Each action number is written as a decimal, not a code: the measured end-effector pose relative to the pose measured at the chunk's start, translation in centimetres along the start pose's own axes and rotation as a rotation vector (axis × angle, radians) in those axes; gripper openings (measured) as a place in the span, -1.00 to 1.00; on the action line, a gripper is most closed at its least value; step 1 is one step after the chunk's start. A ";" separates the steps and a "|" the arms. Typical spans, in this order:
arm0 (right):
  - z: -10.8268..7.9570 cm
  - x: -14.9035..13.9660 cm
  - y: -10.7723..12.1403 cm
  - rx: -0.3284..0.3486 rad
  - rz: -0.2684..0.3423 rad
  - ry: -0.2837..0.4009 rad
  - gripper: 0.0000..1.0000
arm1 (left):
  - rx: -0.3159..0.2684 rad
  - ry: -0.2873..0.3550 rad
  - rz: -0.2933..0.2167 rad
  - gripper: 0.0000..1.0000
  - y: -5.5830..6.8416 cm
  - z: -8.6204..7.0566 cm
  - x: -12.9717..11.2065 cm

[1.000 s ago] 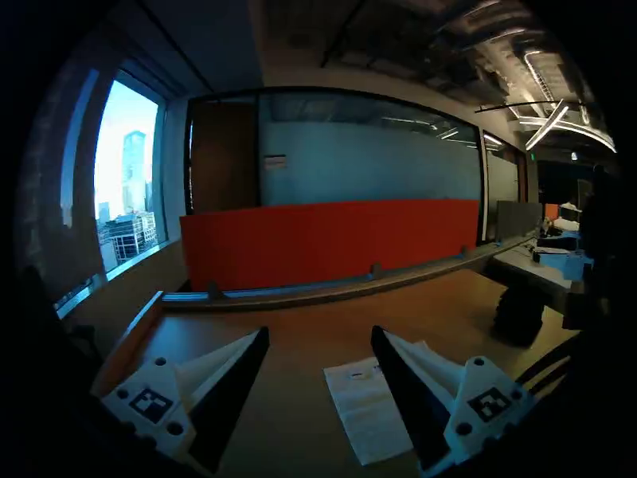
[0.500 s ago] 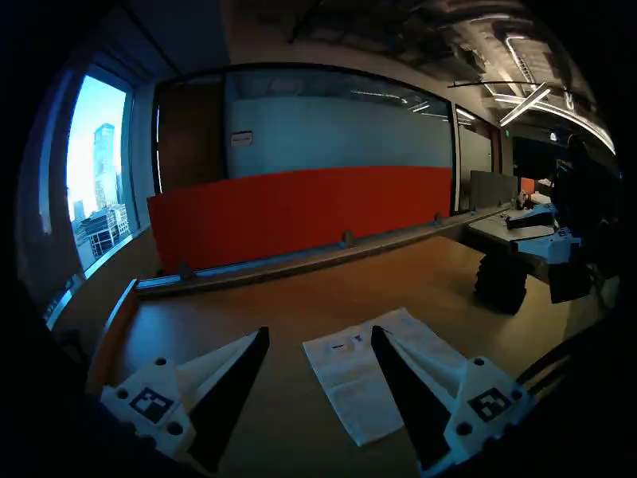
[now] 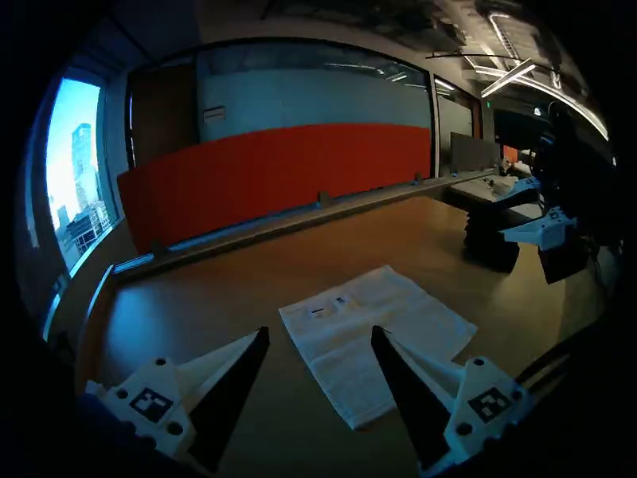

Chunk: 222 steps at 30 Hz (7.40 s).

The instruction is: Fold towel

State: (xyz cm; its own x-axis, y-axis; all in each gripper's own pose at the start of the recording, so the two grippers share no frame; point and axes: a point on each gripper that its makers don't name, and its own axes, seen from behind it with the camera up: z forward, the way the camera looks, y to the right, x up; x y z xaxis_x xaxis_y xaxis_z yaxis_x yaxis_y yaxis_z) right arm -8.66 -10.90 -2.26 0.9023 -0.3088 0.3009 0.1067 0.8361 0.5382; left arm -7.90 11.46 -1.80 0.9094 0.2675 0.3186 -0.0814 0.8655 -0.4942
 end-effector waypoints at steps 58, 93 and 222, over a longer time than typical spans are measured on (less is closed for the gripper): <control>4.9 -19.5 -7.3 0.264 -0.020 -0.400 0.35 | -0.202 -0.454 0.069 0.57 6.5 5.3 -18.6; 4.9 -18.2 -7.7 0.280 -0.043 -0.378 -0.67 | -0.151 -0.464 0.033 -0.77 6.3 5.3 -17.6; 5.5 -16.4 -3.2 0.183 0.045 -0.443 -0.33 | -0.090 -0.521 0.019 -0.30 5.6 7.3 -14.4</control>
State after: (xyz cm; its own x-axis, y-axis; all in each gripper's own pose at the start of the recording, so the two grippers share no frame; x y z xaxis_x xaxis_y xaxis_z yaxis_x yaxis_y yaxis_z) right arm -26.06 -11.01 -4.56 0.6351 -0.4712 0.6120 -0.0392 0.7717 0.6348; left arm -24.39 15.56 -3.26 0.5827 0.4777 0.6575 -0.0401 0.8249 -0.5638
